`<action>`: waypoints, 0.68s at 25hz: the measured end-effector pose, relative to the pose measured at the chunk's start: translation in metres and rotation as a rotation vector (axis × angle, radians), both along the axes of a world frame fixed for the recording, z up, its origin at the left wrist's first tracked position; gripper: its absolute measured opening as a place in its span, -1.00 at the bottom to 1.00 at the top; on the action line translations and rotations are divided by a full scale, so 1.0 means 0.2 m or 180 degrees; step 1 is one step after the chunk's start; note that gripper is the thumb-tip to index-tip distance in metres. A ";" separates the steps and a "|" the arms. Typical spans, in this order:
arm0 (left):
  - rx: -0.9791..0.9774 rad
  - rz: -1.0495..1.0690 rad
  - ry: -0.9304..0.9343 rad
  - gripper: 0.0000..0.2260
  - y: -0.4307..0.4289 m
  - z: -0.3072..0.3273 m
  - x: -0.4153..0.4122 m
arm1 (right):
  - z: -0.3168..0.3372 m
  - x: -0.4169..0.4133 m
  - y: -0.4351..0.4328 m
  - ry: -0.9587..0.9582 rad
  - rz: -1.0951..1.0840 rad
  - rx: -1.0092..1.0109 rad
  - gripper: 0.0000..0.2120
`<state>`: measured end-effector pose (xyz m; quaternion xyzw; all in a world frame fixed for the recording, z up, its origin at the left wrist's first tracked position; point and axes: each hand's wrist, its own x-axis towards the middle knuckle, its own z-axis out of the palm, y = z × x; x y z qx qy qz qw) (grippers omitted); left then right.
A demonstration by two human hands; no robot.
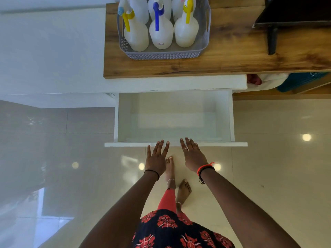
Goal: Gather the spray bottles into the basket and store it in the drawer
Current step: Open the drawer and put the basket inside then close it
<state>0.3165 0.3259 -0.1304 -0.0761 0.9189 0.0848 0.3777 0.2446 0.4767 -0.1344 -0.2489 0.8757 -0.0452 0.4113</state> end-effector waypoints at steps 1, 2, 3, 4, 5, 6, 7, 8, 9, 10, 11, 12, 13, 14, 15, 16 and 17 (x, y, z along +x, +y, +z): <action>0.0000 0.0007 -0.0012 -0.39 0.01 0.00 0.03 | 0.00 0.04 0.01 0.0002 0.0012 0.0001 -0.34; 0.0001 0.0006 -0.0022 -0.39 0.03 0.00 0.07 | 0.00 0.07 0.02 -0.0004 0.0013 0.0002 -0.34; 0.0001 -0.0001 -0.0028 -0.40 0.04 0.00 0.10 | 0.00 0.11 0.03 -0.0017 0.0006 0.0007 -0.35; -0.0001 -0.0006 -0.0028 -0.40 0.05 0.00 0.13 | 0.00 0.13 0.04 -0.0034 0.0000 0.0017 -0.36; -0.0001 -0.0009 -0.0027 -0.40 0.05 0.00 0.16 | 0.00 0.16 0.05 -0.0054 0.0004 0.0032 -0.36; 0.0001 -0.0003 -0.0027 -0.40 0.06 0.00 0.19 | 0.00 0.18 0.06 -0.0077 0.0012 0.0045 -0.36; 0.0005 0.0003 -0.0021 -0.40 0.07 0.00 0.22 | 0.00 0.21 0.07 -0.0092 0.0017 0.0051 -0.35; 0.0008 0.0008 -0.0013 -0.40 0.08 0.00 0.24 | 0.00 0.23 0.08 -0.0099 0.0013 0.0047 -0.34; 0.0012 0.0008 -0.0012 -0.40 0.09 0.00 0.26 | -0.01 0.25 0.09 -0.0100 -0.0001 0.0035 -0.32; 0.0022 0.0001 -0.0017 -0.40 0.09 0.00 0.28 | -0.01 0.27 0.10 -0.0097 -0.0016 0.0024 -0.31; 0.0037 -0.0007 -0.0022 -0.40 0.09 0.00 0.30 | -0.01 0.29 0.10 -0.0095 -0.0030 0.0017 -0.29; 0.0049 -0.0015 -0.0019 -0.40 0.09 0.00 0.32 | -0.01 0.31 0.11 -0.0095 -0.0037 0.0019 -0.28; 0.0061 -0.0013 -0.0011 -0.40 0.10 0.00 0.34 | -0.02 0.33 0.11 -0.0100 -0.0040 0.0029 -0.28; 0.0076 -0.0003 -0.0004 -0.40 0.10 0.00 0.36 | -0.02 0.35 0.11 -0.0109 -0.0040 0.0041 -0.28; 0.0097 0.0013 0.0003 -0.40 0.10 0.00 0.37 | -0.02 0.37 0.12 -0.0117 -0.0042 0.0049 -0.28; 0.0123 0.0028 0.0012 -0.40 0.10 0.00 0.39 | -0.02 0.38 0.12 -0.0129 -0.0053 0.0055 -0.29; 0.0146 0.0046 0.0031 -0.41 0.10 0.00 0.40 | -0.02 0.39 0.12 -0.0142 -0.0072 0.0065 -0.30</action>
